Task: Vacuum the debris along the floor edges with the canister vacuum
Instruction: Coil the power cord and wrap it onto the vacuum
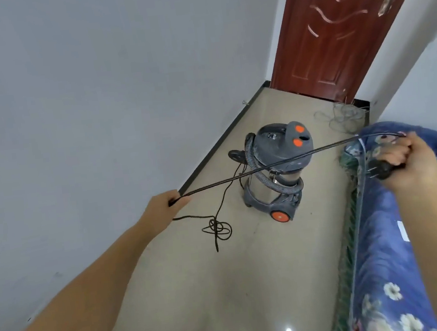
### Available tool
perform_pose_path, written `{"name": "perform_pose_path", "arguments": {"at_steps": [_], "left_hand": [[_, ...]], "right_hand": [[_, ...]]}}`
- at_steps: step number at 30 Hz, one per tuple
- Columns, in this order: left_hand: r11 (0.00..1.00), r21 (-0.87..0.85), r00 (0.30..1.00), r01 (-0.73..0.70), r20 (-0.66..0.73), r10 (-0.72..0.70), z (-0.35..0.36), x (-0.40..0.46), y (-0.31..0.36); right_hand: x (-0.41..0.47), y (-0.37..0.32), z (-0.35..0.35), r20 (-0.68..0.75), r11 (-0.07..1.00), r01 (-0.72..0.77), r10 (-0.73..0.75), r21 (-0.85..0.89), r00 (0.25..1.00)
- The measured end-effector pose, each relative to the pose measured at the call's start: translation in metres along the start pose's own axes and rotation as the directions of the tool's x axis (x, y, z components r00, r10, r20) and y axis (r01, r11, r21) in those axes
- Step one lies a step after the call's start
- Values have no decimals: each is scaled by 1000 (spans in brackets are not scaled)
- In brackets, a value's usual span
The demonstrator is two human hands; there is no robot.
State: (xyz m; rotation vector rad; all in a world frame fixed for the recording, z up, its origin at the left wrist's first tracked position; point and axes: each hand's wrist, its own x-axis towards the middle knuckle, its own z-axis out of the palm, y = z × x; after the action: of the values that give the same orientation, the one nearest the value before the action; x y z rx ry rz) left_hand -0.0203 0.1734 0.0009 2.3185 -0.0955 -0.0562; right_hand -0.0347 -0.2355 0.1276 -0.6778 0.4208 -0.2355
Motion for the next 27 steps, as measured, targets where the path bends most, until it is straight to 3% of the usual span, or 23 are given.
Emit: {"name": "perform_pose_path", "arguments": {"at_steps": [3,5,8,10,12,14,17,18,19,21,23,25,27], "left_hand": [[972,219,992,-82,108,60,-4,-3,-4],[889,399,952,-225,283,114,0,0,21],[699,491,803,-520,561,204,26,1,74],[659,421,741,-623,587,326,38,5,103],[766,297,797,-570,426,428,35,16,120],[890,108,880,-442,244,407,27,29,123],[922,-109,908,-371,165,385,22,35,120],[916,-176,907,-361,162,389,21,36,117],[912,-236,913,-336,154,377,21,39,112],[927,-281,943,-250,145,298,18,43,96],[957,-232,964,-177,153,215,17,45,74],[978,-132,971,-164,152,183,20,42,52],[977,-45,963,-209,161,214,19,38,39]], "right_hand": [[21,11,-20,-149,996,6,-20,-91,989],[23,41,-11,-82,976,-44,27,-214,996],[10,88,24,98,851,-31,96,-524,991],[-4,114,45,277,635,113,165,-764,947],[-17,133,59,424,274,355,262,-894,867],[-25,143,68,492,-24,525,316,-851,811],[-31,141,81,470,-189,550,342,-814,814],[-34,135,85,444,-175,521,344,-835,827],[-35,126,87,417,-94,475,354,-875,837],[-39,99,85,403,212,343,421,-915,813],[-43,69,78,492,482,267,433,-835,755],[-43,44,67,569,668,236,336,-706,751],[-38,29,57,528,798,188,183,-573,830]]}}
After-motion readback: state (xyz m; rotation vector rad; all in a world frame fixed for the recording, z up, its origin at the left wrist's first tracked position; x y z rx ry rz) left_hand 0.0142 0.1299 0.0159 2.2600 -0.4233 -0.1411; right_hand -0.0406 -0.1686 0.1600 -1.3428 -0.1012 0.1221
